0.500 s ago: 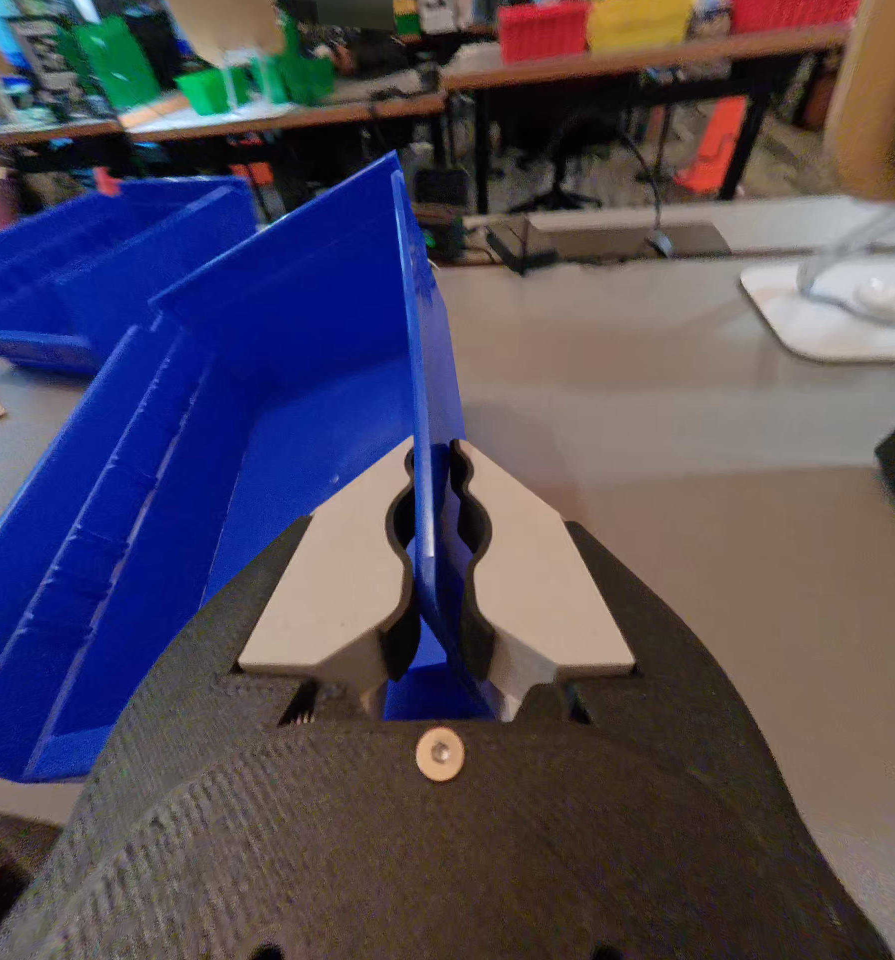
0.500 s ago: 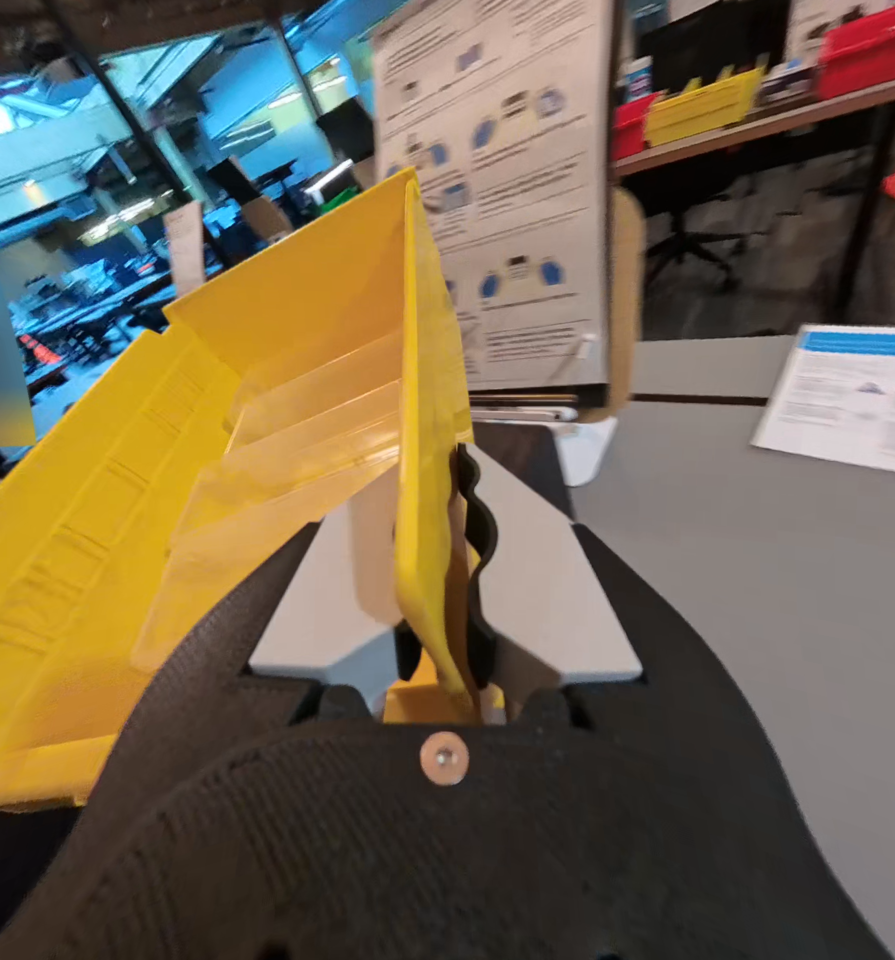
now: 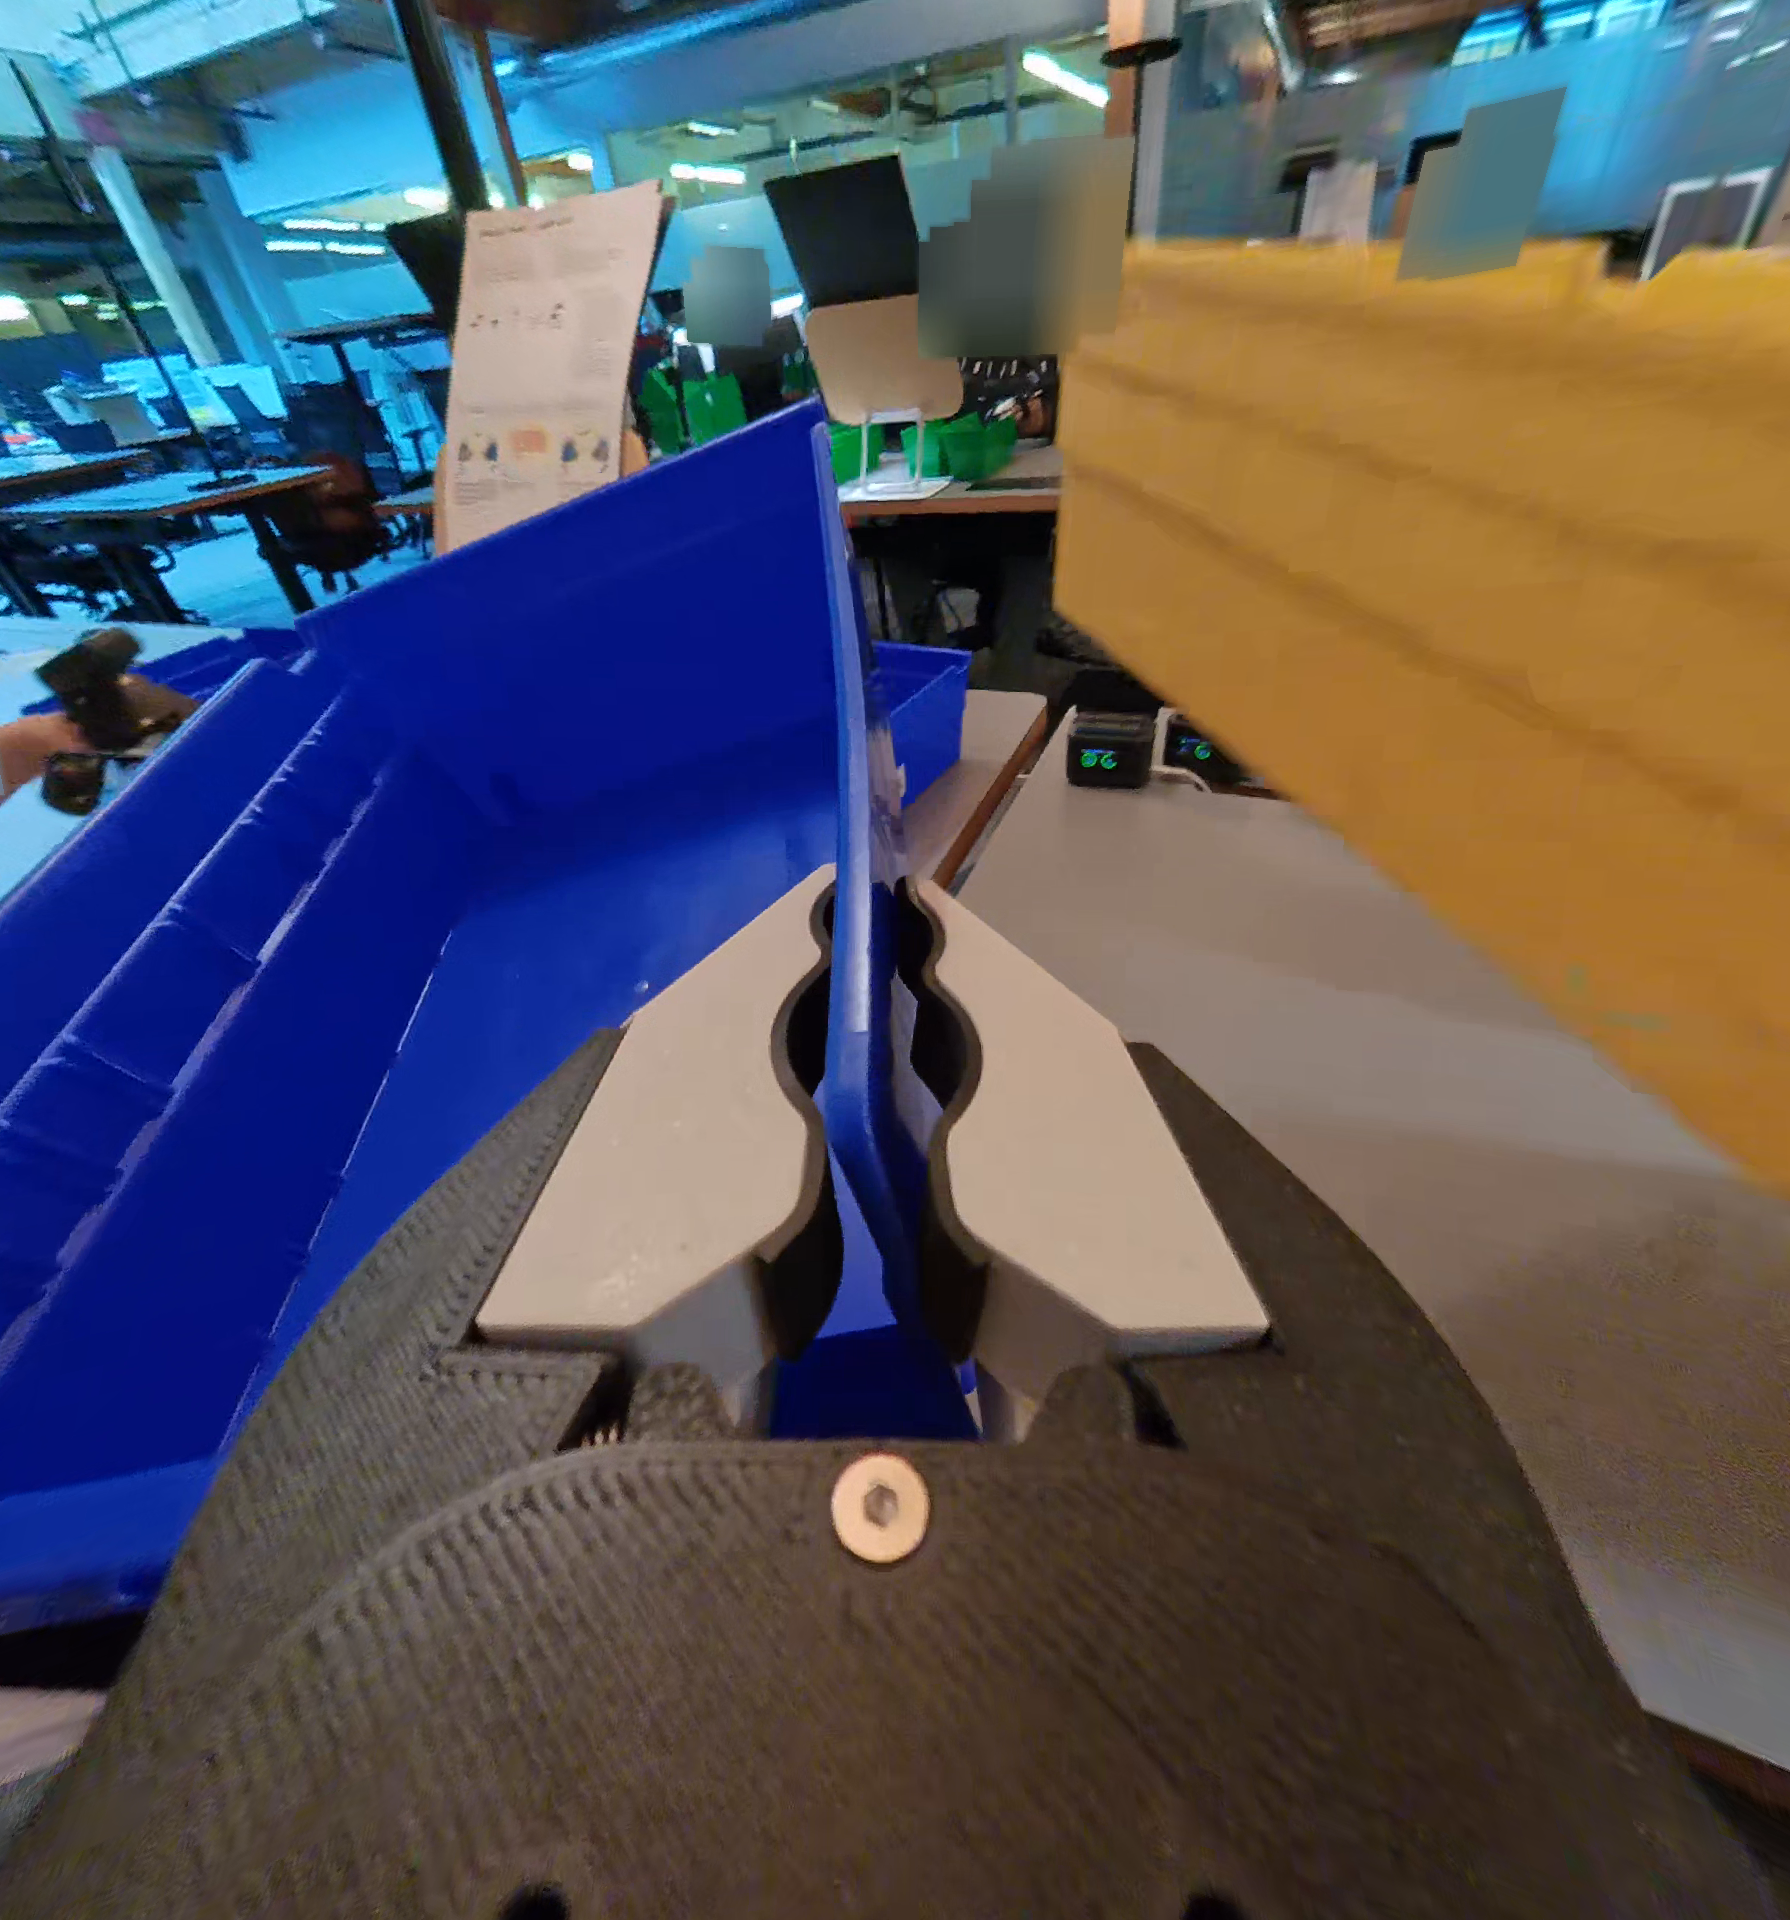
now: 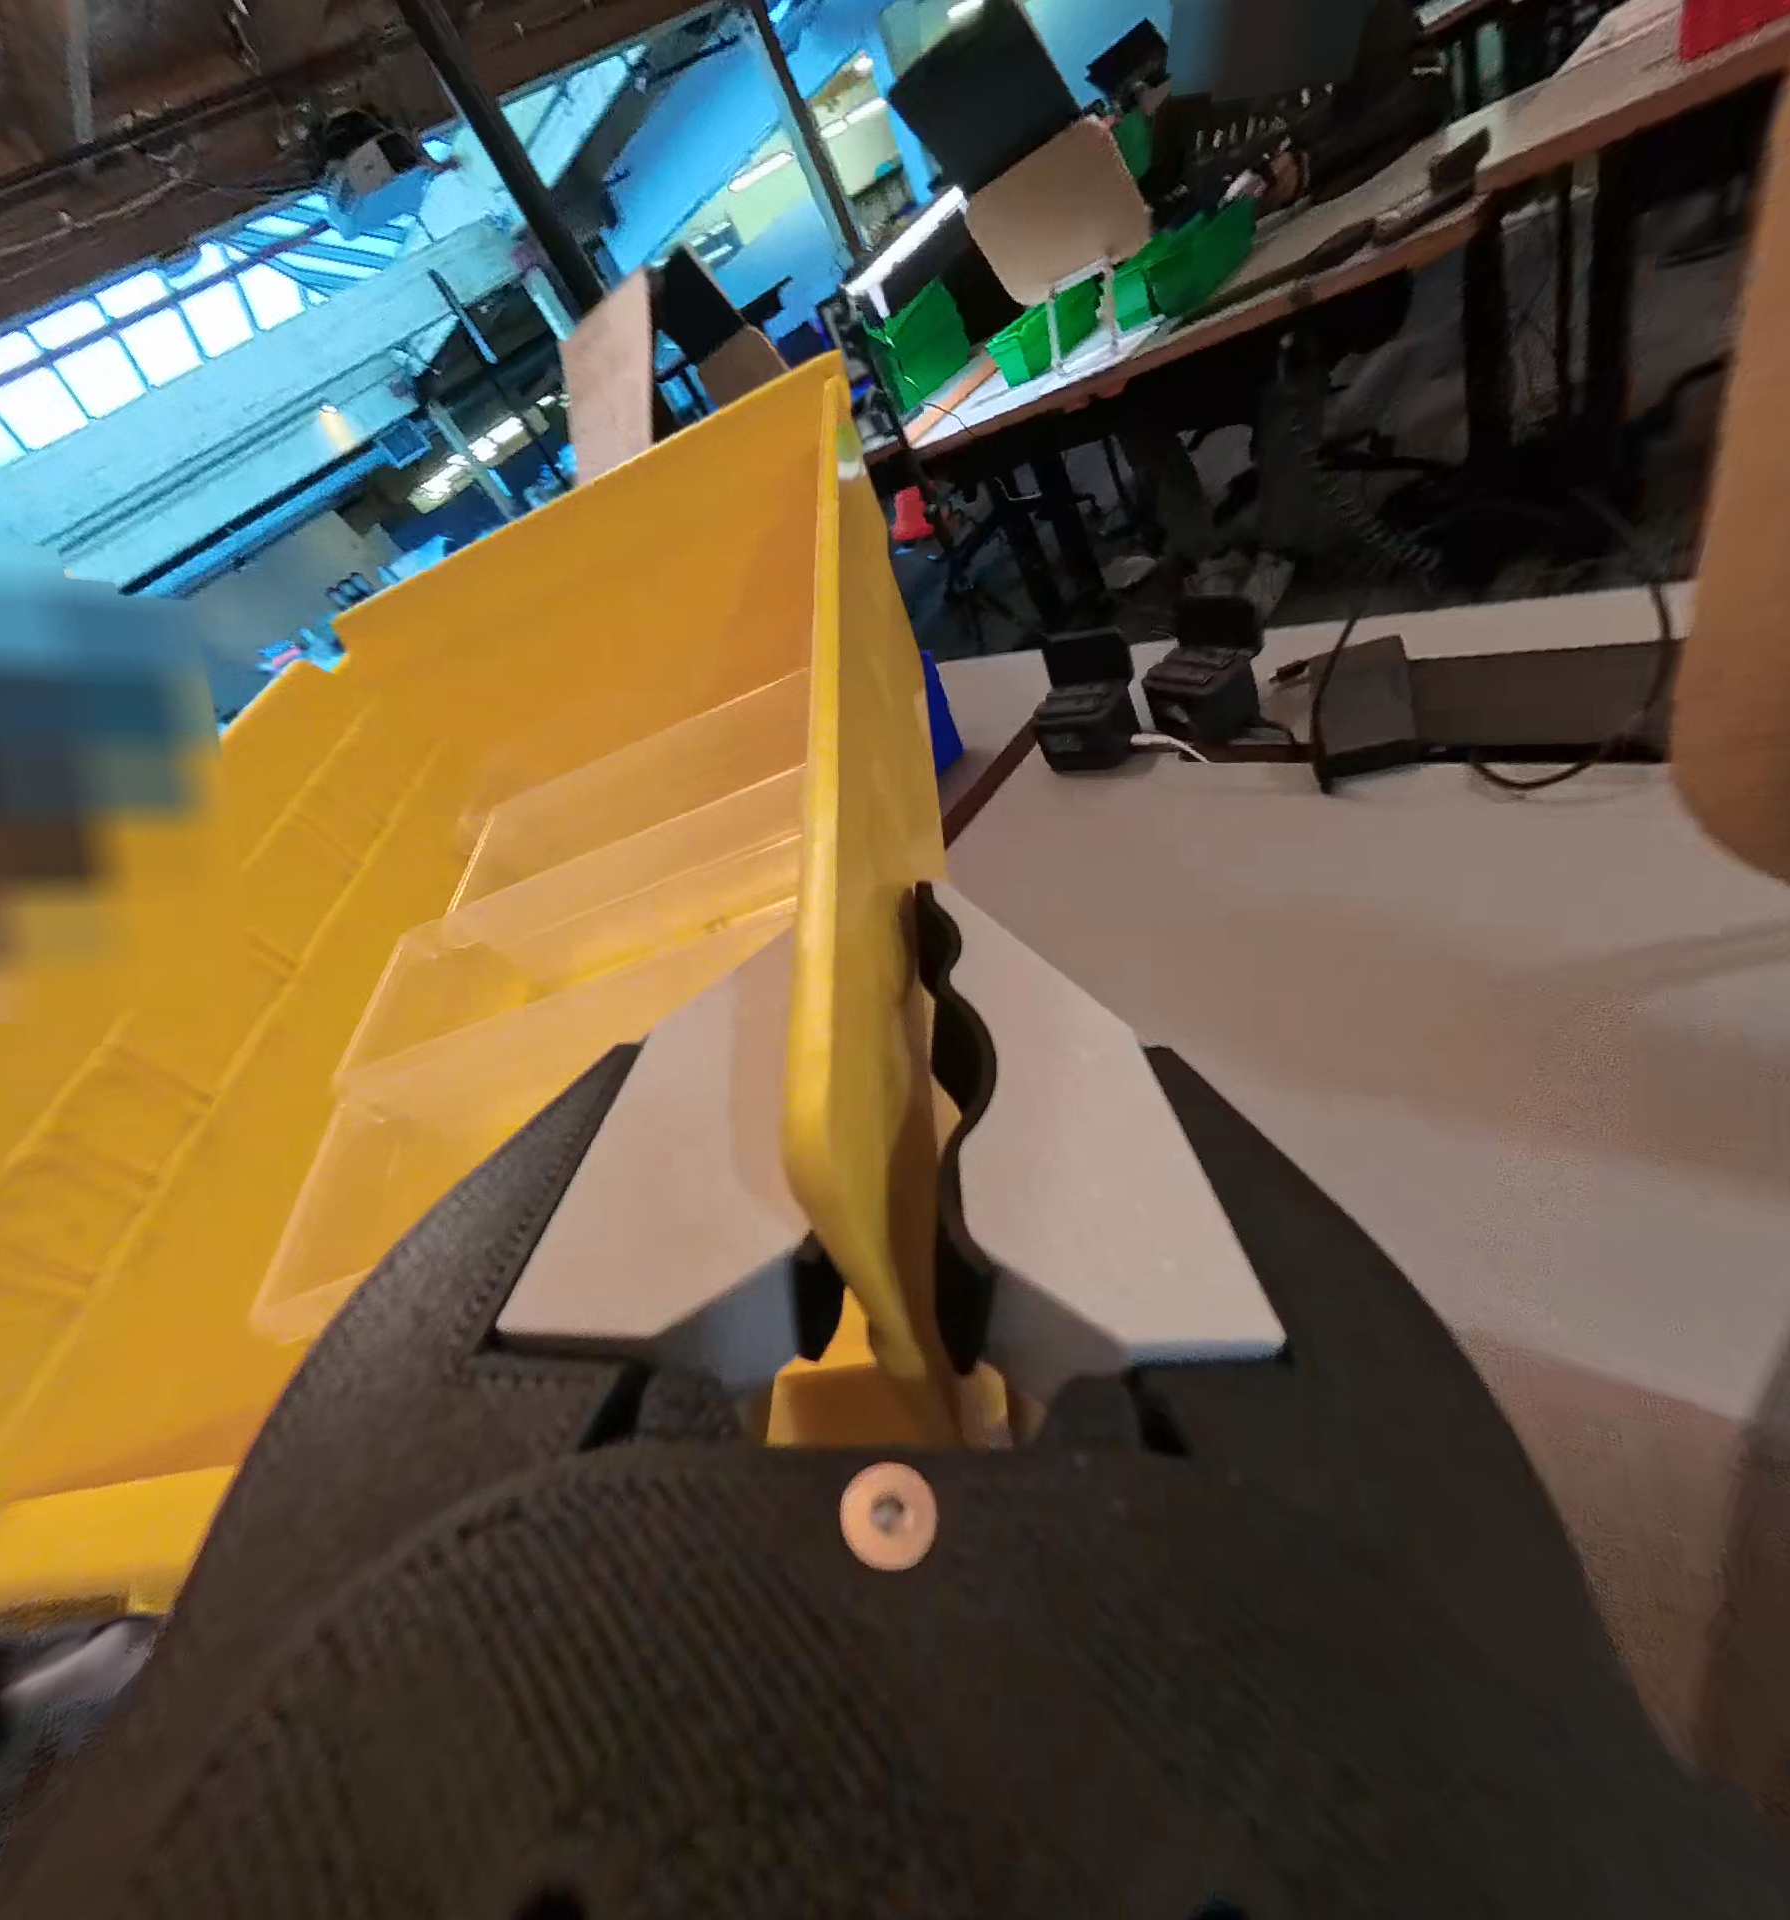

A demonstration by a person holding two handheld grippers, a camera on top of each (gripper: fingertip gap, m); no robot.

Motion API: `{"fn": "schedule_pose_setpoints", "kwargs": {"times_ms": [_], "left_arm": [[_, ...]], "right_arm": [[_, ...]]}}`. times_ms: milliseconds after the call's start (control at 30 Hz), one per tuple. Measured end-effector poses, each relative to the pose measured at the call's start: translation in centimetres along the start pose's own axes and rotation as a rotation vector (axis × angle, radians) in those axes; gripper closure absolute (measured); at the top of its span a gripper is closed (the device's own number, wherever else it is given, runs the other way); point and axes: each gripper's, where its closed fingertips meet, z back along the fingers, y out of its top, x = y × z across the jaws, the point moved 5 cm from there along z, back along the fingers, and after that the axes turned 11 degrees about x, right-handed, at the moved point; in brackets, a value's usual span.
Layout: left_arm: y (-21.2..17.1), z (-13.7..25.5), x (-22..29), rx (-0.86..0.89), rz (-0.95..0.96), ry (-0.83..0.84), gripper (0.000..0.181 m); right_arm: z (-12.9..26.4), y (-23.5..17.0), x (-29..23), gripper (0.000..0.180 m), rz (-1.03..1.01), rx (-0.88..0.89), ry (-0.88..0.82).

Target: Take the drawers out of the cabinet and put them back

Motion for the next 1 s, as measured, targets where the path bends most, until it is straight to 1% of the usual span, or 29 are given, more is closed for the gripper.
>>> {"fn": "schedule_pose_setpoints", "kwargs": {"times_ms": [67,133,233,300,433,600,667,700,733,767,800,900,933,967,1000], "left_arm": [[-0.3,0.4,-0.8,-0.013,0.014,0.011,0.176],[-0.8,0.3,-1.3,-0.009,0.031,0.010,0.177],[-1.9,-0.5,-1.4,-0.017,0.044,-0.004,0.177],[-2.6,-1.2,-1.0,-0.028,0.048,-0.014,0.177],[-2.9,-2.3,0.7,-0.039,0.025,-0.038,0.176],[-2.1,-2.9,3.4,-0.018,-0.030,-0.083,0.177],[-1.5,-2.8,4.3,0.003,-0.034,-0.104,0.176],[-1.3,-2.8,4.7,0.010,-0.039,-0.115,0.176],[-1.1,-2.7,5.1,0.014,-0.046,-0.127,0.176],[-0.9,-2.7,5.5,0.017,-0.051,-0.136,0.176],[-0.7,-2.6,5.8,0.022,-0.054,-0.142,0.176],[0.3,-2.0,6.6,0.036,-0.061,-0.163,0.176],[0.8,-1.6,6.8,0.043,-0.063,-0.170,0.176],[1.4,-1.2,7.1,0.054,-0.063,-0.179,0.177],[2.1,-0.7,7.4,0.070,-0.063,-0.191,0.177]], "right_arm": [[-2.9,-3.9,0.0,0.173,0.030,-0.026,-0.047],[-4.9,-7.7,0.7,0.174,0.103,-0.066,-0.097],[-7.0,-12.8,2.2,0.174,0.218,-0.109,-0.157],[-7.9,-15.5,3.3,0.173,0.213,-0.116,-0.202],[-8.9,-19.3,4.9,0.173,0.100,-0.093,-0.303],[-9.4,-21.9,4.6,0.173,0.100,-0.025,-0.390],[-9.3,-22.9,4.0,0.171,0.067,-0.016,-0.422],[-9.3,-23.6,3.3,0.161,0.039,-0.028,-0.421],[-9.2,-24.4,2.3,0.147,0.011,-0.058,-0.396],[-9.2,-25.2,1.2,0.138,-0.004,-0.091,-0.362],[-9.0,-25.8,0.1,0.135,0.002,-0.110,-0.322],[-8.3,-26.8,-2.9,0.108,0.058,-0.203,-0.169],[-7.8,-26.9,-3.7,0.110,0.073,-0.249,-0.110],[-7.0,-26.5,-4.2,0.119,0.080,-0.273,-0.060],[-6.1,-25.1,-4.6,0.130,0.070,-0.241,-0.021]]}}
